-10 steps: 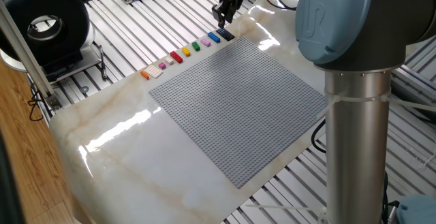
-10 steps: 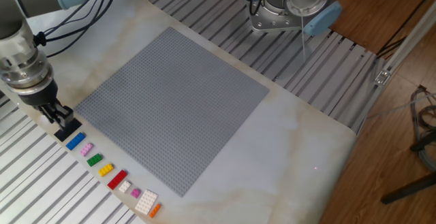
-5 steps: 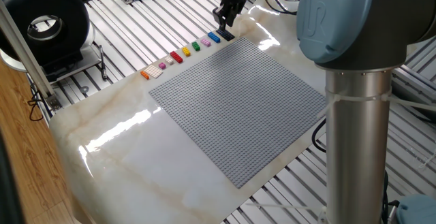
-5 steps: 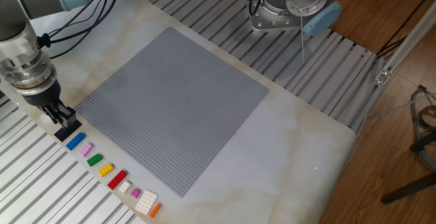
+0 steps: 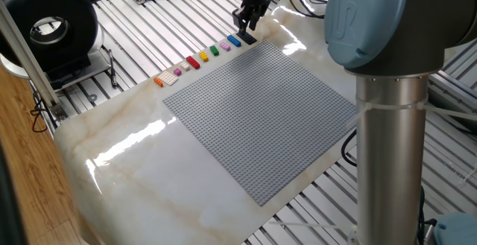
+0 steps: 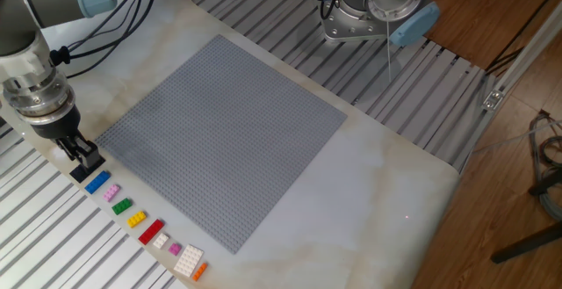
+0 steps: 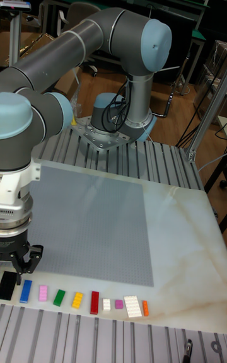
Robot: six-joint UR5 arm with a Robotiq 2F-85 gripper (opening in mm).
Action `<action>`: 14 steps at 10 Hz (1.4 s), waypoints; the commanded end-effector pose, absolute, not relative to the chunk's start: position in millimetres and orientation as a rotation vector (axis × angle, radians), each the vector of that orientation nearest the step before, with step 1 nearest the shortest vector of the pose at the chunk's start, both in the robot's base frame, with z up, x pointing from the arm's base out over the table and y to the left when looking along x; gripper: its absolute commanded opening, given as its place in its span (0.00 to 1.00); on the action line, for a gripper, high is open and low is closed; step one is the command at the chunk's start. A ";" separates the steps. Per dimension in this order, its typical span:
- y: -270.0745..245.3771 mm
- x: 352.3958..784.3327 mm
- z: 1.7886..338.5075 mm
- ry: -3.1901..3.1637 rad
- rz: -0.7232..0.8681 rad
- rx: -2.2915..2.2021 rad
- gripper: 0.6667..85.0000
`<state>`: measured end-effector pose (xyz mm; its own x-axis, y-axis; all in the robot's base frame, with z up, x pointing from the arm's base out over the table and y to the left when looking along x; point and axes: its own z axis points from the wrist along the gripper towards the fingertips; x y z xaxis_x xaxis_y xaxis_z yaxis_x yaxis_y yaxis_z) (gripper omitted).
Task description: Stack small Lego blocks one on top of the other
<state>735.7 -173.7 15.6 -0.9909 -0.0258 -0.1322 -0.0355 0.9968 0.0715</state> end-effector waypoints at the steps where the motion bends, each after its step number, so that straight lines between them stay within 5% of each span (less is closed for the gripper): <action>1: -174.6 738.2 12.0 2.995 0.127 -0.003 0.54; 14: -175.8 740.1 1.5 2.989 0.126 0.022 0.52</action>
